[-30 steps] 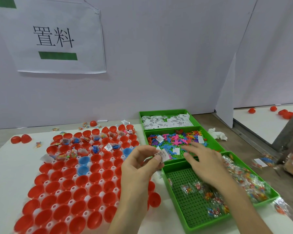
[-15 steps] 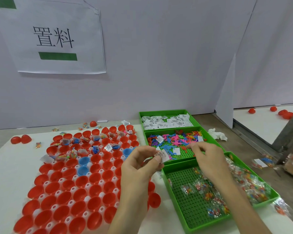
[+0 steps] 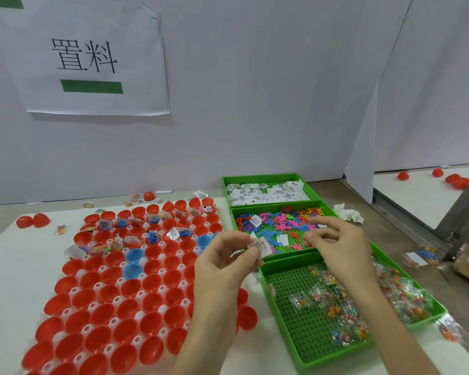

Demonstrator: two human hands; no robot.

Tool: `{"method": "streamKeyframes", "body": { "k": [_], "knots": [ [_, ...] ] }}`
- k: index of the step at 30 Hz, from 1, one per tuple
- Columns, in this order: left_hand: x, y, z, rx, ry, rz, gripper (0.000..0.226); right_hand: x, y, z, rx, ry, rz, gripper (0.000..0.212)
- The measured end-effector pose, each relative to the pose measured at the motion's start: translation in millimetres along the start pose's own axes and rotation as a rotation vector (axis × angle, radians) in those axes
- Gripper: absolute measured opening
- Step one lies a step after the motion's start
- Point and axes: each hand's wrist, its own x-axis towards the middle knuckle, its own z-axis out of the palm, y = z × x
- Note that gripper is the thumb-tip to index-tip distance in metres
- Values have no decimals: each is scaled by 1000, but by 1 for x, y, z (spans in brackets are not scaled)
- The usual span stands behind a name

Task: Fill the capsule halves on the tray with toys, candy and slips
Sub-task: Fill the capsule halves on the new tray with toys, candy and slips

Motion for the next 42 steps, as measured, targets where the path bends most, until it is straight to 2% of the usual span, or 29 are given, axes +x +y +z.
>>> {"method": "streamKeyframes", "body": {
  "k": [3, 10, 13, 17, 23, 28, 31, 35, 40, 42],
  "knots": [
    [0, 0, 0, 3, 6, -3, 23, -3, -7, 0, 89, -80, -20, 18],
    [2, -2, 0, 33, 26, 26, 17, -22, -32, 9, 230, -270, -119, 27],
    [1, -4, 1, 70, 25, 66, 17, -27, -36, 11, 263, -319, -119, 21],
    [-1, -3, 4, 144, 64, 157, 18, -32, -43, 9, 351, -387, -119, 23],
    [-2, -3, 6, 204, 110, 209, 29, -32, -46, 5, 320, -420, -145, 23],
    [-3, -3, 7, 222, 133, 227, 27, -34, -49, 4, 306, -490, -142, 37],
    [-3, -2, 6, 223, 158, 241, 26, -36, -51, 6, 292, -540, -130, 33],
    [-2, -2, 5, 237, 170, 254, 26, -35, -48, 8, 276, -534, -121, 28],
    [-2, -4, 5, 223, 185, 237, 28, -31, -42, 10, 304, -309, -151, 26],
    [-2, -4, 5, 206, 201, 230, 26, -29, -42, 6, 362, -280, -191, 31]
  ]
}}
